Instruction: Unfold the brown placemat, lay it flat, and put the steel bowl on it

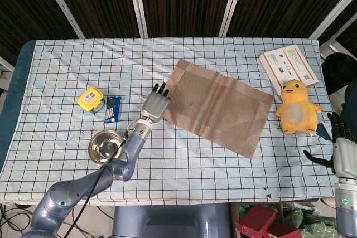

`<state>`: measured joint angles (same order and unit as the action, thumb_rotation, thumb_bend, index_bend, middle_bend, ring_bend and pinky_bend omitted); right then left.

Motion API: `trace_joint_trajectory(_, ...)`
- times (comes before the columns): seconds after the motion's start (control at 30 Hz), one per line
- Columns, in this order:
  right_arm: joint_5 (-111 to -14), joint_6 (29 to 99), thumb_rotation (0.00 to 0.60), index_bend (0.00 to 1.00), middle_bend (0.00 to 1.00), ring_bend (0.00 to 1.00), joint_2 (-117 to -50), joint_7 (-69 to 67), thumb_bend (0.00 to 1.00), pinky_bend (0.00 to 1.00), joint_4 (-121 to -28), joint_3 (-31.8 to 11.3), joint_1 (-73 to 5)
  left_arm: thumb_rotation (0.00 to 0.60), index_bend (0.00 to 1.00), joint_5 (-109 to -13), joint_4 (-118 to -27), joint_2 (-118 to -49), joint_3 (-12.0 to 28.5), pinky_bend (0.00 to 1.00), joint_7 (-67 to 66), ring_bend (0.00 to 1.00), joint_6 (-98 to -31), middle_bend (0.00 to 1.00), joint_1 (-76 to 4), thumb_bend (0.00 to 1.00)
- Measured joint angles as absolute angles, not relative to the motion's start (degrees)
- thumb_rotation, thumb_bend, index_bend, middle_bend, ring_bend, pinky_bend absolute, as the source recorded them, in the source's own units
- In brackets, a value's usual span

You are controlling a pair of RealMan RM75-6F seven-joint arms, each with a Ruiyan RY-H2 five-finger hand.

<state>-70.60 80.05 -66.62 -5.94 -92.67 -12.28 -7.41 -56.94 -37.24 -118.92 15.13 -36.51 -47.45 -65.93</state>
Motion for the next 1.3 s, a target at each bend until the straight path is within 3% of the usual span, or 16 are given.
trace_joint_trajectory(0.23,-70.30,79.49,0.600,0.00,0.00,0.00,-66.46,-5.87,0.04,0.16,-92.80,-12.31,-7.49,0.600,0.65,-58.44,-36.32,-119.54,15.40,0.14,-35.50,0.06,-47.73,0.25,-65.90,0.36)
trace_joint_trajectory(0.7,-70.24,78.26,0.600,0.00,0.00,0.00,-65.98,-5.65,0.04,0.16,-93.31,-11.94,-7.73,0.600,0.63,-60.01,-39.34,-116.83,14.99,0.14,-35.99,0.06,-48.58,0.25,-63.79,0.45)
trace_joint_trajectory(1.03,-70.09,77.95,0.600,0.00,0.00,0.00,-65.85,-5.67,0.04,0.16,-93.61,-11.91,-7.75,0.600,0.62,-60.98,-52.35,-109.99,14.11,0.14,-37.59,0.06,-51.47,0.25,-60.26,0.46)
trace_joint_trajectory(1.3,-70.12,78.10,0.600,0.00,0.00,0.00,-65.82,-6.15,0.04,0.16,-93.74,-12.04,-7.67,0.600,0.63,-58.92,-71.21,-101.87,12.39,0.14,-44.35,0.06,-54.42,0.27,-56.64,0.46)
